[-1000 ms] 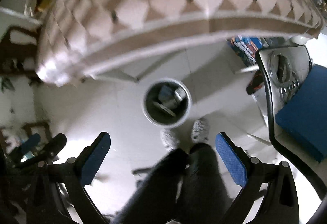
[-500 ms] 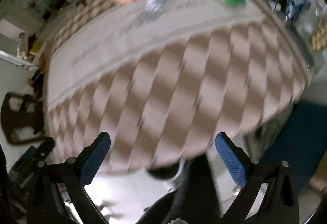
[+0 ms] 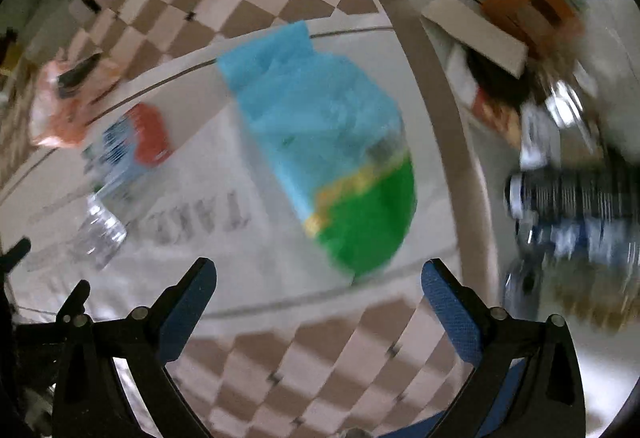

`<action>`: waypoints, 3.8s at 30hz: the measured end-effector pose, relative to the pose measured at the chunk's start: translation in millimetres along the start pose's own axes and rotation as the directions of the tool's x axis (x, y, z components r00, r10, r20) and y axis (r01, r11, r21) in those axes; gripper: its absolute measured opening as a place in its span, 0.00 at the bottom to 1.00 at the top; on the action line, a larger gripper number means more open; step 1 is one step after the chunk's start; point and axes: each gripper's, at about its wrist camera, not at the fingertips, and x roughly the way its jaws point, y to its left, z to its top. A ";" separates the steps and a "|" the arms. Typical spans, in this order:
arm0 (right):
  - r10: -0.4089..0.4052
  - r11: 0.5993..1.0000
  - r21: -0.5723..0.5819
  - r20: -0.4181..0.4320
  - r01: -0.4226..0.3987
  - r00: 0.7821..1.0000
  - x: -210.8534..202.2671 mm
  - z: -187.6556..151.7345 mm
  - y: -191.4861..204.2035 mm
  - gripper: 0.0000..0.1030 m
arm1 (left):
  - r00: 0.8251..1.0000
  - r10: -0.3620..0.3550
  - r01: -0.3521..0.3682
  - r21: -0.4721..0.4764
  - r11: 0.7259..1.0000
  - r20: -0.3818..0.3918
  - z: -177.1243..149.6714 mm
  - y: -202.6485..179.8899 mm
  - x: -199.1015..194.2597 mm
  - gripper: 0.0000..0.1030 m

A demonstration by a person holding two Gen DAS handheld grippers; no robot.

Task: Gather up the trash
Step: 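Grasp the clear blister pack with the left tool while the right tool grasps the blue rice bag, then carry the blister pack and blue bag over the bin and release both, then grasp the orange plastic bag with the left tool while the right tool grasps the milk carton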

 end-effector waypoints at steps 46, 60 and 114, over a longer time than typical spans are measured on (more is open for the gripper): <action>0.266 0.964 -0.013 0.037 -0.266 0.963 11.8 -148.0 46.6 0.65 | 0.975 -0.089 0.170 -0.430 0.887 0.201 -186.8 41.7 -102.5 0.53; 0.343 0.937 0.044 0.061 -0.346 0.937 -23.4 -398.1 164.6 0.65 | 0.962 -0.114 0.227 -0.488 0.843 0.250 -408.2 27.6 -119.8 0.53; 0.167 0.978 -0.085 -0.239 -0.191 0.957 387.9 -567.2 266.8 0.97 | 0.972 -0.195 0.059 -0.665 0.744 -0.131 -583.5 -43.3 211.9 0.95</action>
